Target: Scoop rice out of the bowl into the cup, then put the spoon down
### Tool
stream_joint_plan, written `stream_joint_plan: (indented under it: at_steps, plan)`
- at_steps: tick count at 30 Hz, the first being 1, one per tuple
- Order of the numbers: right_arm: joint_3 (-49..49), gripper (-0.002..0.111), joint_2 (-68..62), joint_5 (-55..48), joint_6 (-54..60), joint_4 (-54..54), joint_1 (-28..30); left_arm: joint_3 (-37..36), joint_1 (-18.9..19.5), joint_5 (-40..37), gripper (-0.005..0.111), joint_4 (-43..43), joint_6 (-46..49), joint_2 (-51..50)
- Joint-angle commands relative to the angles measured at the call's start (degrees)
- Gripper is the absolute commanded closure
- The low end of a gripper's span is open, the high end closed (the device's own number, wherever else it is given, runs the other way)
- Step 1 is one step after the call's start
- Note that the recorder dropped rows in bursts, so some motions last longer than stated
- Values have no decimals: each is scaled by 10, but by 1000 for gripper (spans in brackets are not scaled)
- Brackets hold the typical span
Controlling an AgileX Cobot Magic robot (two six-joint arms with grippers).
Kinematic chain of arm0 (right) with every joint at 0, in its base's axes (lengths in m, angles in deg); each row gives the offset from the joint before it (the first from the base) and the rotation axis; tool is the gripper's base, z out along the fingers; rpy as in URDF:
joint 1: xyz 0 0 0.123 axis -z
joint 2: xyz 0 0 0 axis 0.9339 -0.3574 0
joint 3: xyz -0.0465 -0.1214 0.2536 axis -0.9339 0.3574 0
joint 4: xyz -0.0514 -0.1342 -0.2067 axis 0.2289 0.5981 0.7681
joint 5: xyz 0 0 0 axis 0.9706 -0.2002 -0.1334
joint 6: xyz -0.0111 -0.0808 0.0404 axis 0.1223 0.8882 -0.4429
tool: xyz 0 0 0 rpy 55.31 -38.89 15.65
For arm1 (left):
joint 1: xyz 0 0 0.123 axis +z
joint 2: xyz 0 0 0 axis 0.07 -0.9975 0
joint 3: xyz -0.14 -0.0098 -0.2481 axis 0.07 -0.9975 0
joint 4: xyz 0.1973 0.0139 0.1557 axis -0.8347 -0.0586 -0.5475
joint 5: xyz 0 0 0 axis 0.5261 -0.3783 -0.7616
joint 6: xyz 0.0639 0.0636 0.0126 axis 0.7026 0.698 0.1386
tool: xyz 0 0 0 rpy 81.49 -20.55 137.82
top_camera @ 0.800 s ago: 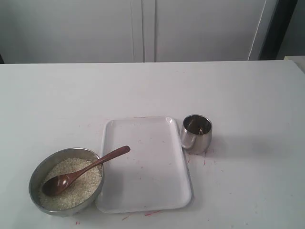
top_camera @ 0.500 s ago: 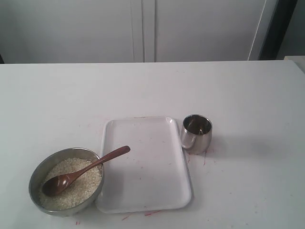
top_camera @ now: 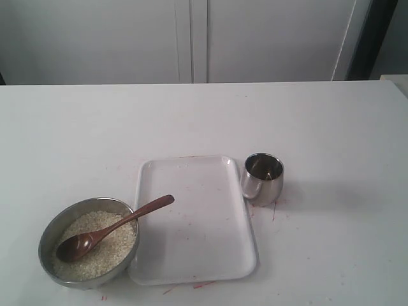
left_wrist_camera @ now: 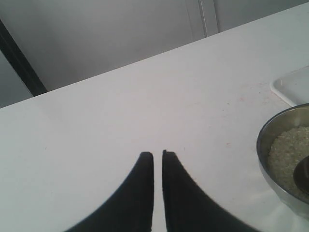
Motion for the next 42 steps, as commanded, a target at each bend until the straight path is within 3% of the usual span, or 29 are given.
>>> stream_joint_plan:
  at_steps: [1,4,7,9,14,18,22,26,28,35,42]
  plan:
    - [2,108,3,35,-112,-3,3,4,-2,3,92,5,-1,-1]
    - [2,108,3,19,-204,-3,3,4,-2,3,92,5,-1,-1]
    - [-12,108,3,-98,-303,4,2,4,-2,3,92,5,-1,-1]
    - [-26,108,3,-187,-308,10,-7,4,-2,3,92,5,-1,-1]
    - [-88,108,-70,-295,-242,12,-75,4,-2,3,92,5,-1,-1]
    - [-205,108,-241,-363,-126,-13,-165,4,-2,3,92,5,-1,-1]
    - [-398,108,-453,-550,189,-133,-204,4,-2,3,92,5,-1,-1]
    - [-561,108,-618,-751,336,-199,-204,4,-2,3,92,5,-1,-1]
    - [-608,108,-667,-768,395,-266,-204,4,-2,3,92,5,-1,-1]
    - [-717,108,-772,-810,414,-307,-228,4,-2,3,92,5,-1,-1]
    - [-879,108,-900,-873,413,-242,-369,4,-2,3,92,5,-1,-1]
